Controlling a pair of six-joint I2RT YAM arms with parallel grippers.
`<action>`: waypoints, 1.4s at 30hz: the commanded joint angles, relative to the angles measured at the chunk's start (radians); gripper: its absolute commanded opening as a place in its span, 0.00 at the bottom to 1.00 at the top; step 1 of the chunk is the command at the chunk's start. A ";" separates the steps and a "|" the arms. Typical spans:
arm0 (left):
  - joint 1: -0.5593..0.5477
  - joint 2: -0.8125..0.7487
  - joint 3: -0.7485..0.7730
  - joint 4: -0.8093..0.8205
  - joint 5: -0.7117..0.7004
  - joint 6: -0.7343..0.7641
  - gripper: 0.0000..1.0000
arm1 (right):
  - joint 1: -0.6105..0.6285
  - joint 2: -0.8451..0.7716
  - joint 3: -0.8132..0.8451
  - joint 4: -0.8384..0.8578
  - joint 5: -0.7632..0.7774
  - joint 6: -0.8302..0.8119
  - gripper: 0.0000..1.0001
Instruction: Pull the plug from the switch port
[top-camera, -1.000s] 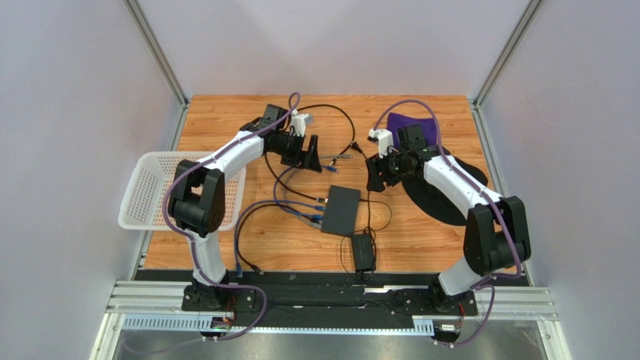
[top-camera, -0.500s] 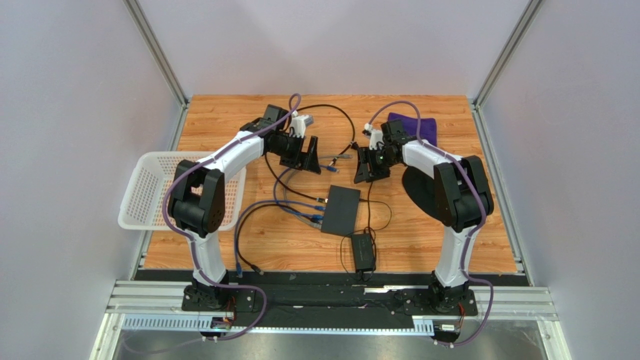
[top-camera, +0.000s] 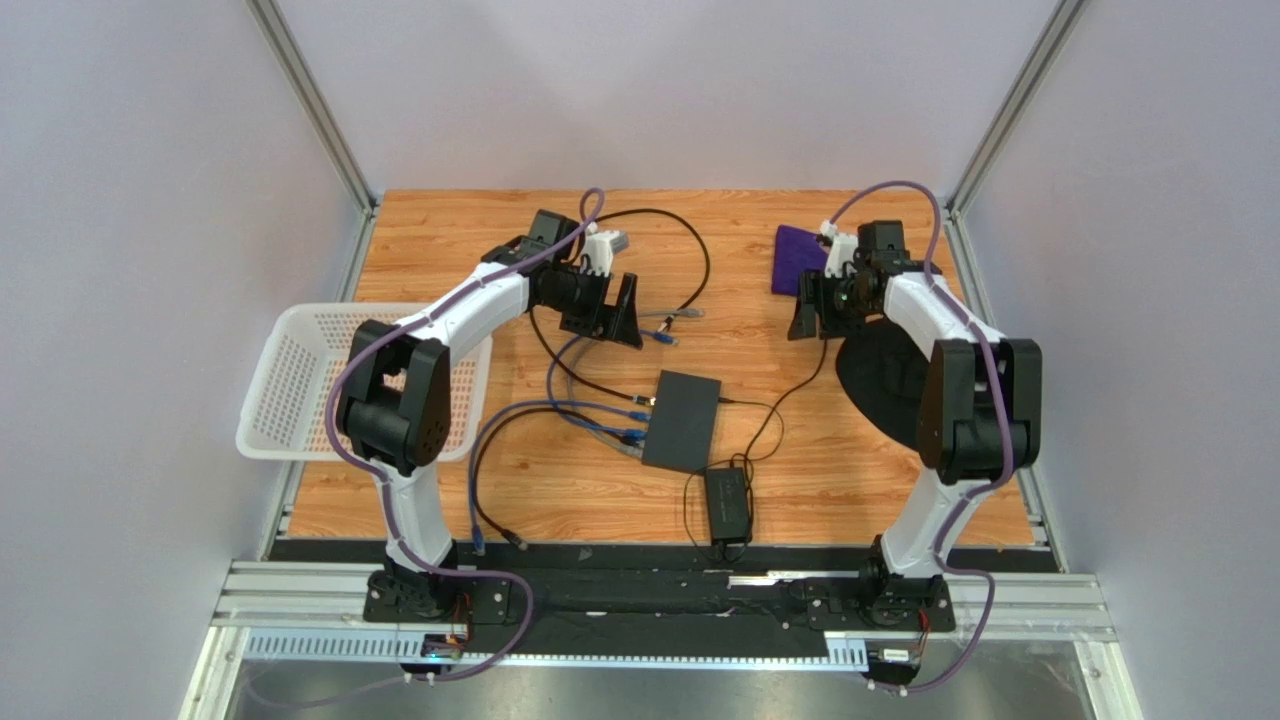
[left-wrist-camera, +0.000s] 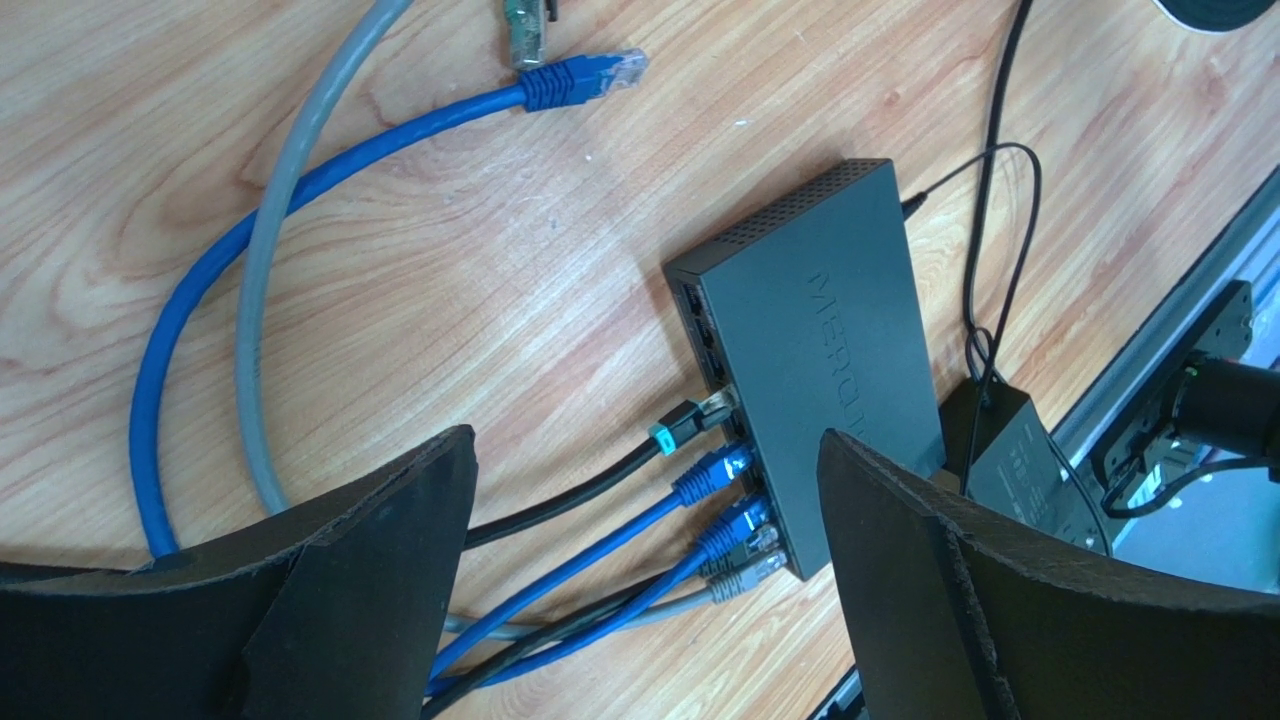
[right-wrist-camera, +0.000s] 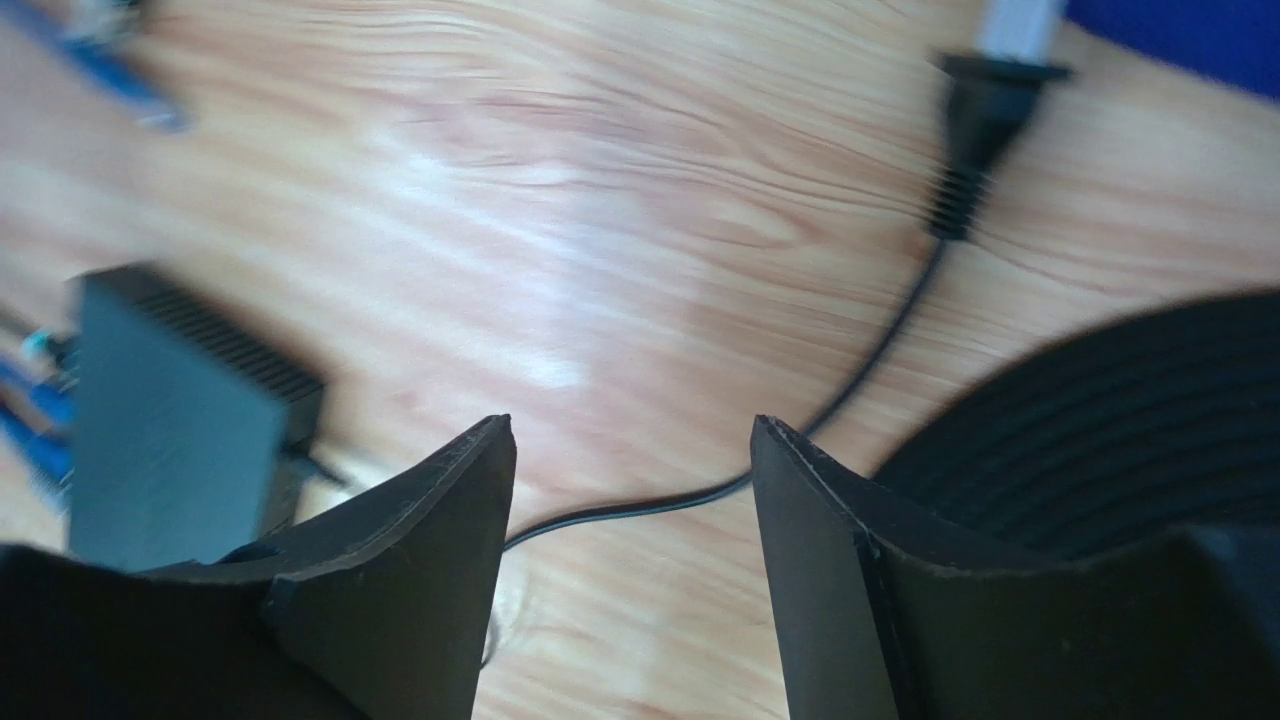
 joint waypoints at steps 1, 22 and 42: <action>-0.030 -0.002 0.008 0.027 0.022 0.045 0.92 | 0.087 -0.172 -0.051 -0.001 -0.174 -0.129 0.63; -0.126 0.184 0.129 -0.045 0.066 0.125 0.80 | 0.236 -0.542 -0.381 0.178 0.015 -0.224 0.59; -0.127 0.363 0.223 -0.064 0.174 0.125 0.48 | 0.253 -0.294 -0.311 -0.018 -0.267 -0.540 0.50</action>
